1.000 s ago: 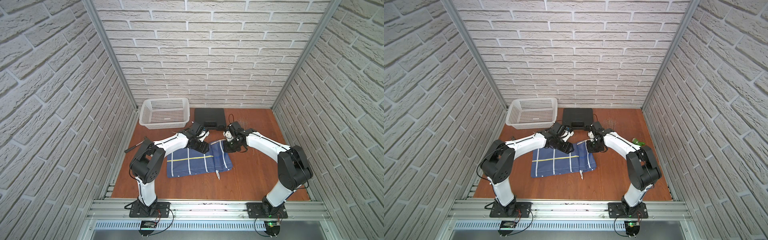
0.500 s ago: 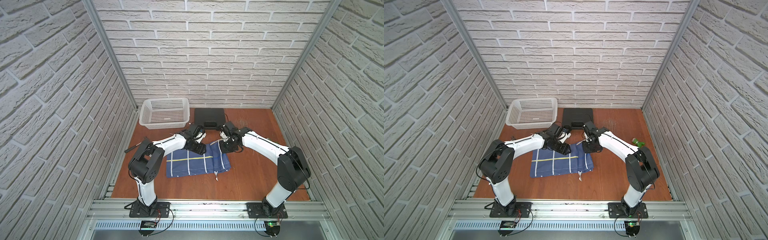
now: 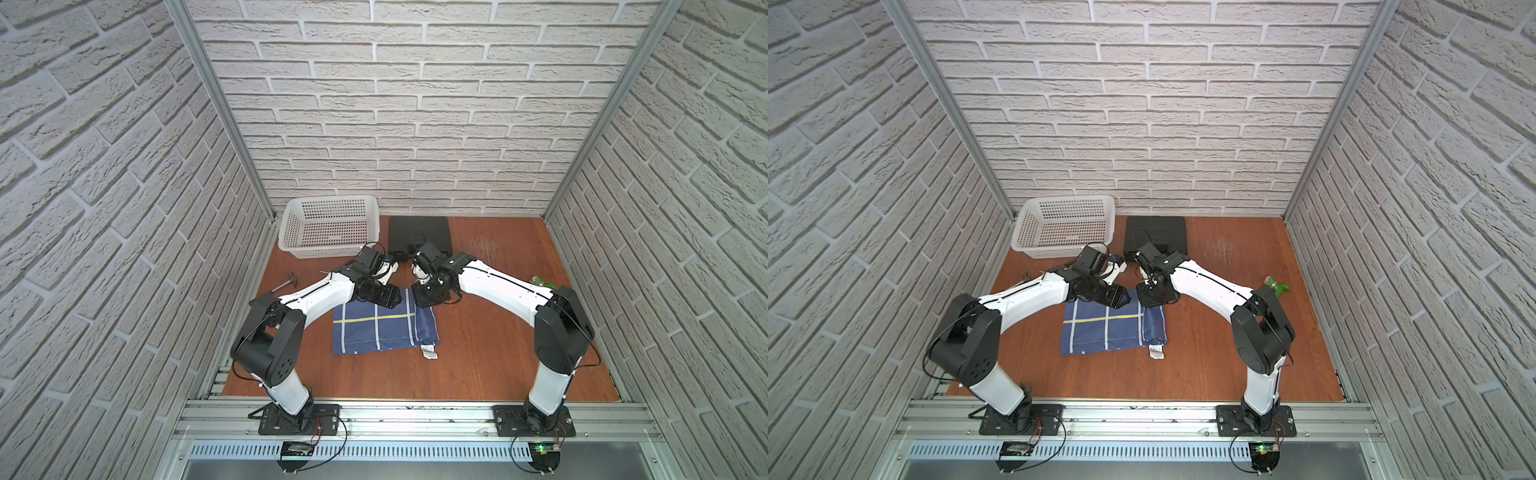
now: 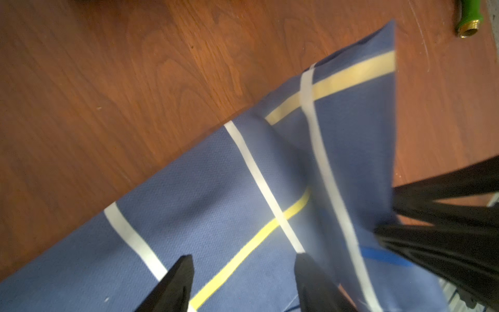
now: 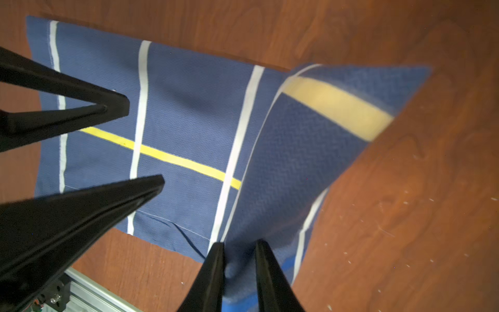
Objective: Roll up the pillowcase
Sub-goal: Roll the pillowcase at the center of the board.
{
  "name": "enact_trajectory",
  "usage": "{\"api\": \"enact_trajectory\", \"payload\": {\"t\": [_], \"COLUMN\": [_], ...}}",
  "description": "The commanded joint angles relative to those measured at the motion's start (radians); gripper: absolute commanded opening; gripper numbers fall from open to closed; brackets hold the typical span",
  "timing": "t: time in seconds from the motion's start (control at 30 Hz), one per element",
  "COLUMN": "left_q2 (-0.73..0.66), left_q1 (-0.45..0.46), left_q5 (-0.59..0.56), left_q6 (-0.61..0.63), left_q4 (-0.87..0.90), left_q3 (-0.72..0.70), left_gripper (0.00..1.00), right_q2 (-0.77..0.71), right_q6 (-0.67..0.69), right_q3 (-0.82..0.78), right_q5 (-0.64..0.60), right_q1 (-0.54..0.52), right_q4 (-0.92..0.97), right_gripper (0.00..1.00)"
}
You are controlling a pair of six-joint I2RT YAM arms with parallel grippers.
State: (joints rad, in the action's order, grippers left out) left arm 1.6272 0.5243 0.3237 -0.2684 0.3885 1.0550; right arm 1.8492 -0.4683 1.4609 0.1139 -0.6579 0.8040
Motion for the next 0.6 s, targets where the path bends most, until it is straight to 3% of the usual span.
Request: {"api": "enact_trajectory", "payload": {"t": [0.0,0.33,0.57], "left_q2": [-0.063,-0.239,-0.254], "left_q1": [-0.010,-0.007,0.039], "left_q5": [0.012,0.007,0.040], "left_q6": [-0.021,-0.107,-0.139], "left_q4": [0.013,0.023,-0.032], "left_q3": [-0.033,-0.139,-0.179], "left_gripper": [0.64,0.68,0.70], "right_q2": [0.043,0.178,0.059], "right_q6": [-0.038,-0.073,-0.056], "right_q3": [0.030,0.097,0.092], "right_q5": [0.073,0.253,0.295], "right_q1": [-0.020,-0.031,0.013], "right_q4": [-0.063,-0.202,-0.193], "right_gripper": [0.25,0.28,0.37]}}
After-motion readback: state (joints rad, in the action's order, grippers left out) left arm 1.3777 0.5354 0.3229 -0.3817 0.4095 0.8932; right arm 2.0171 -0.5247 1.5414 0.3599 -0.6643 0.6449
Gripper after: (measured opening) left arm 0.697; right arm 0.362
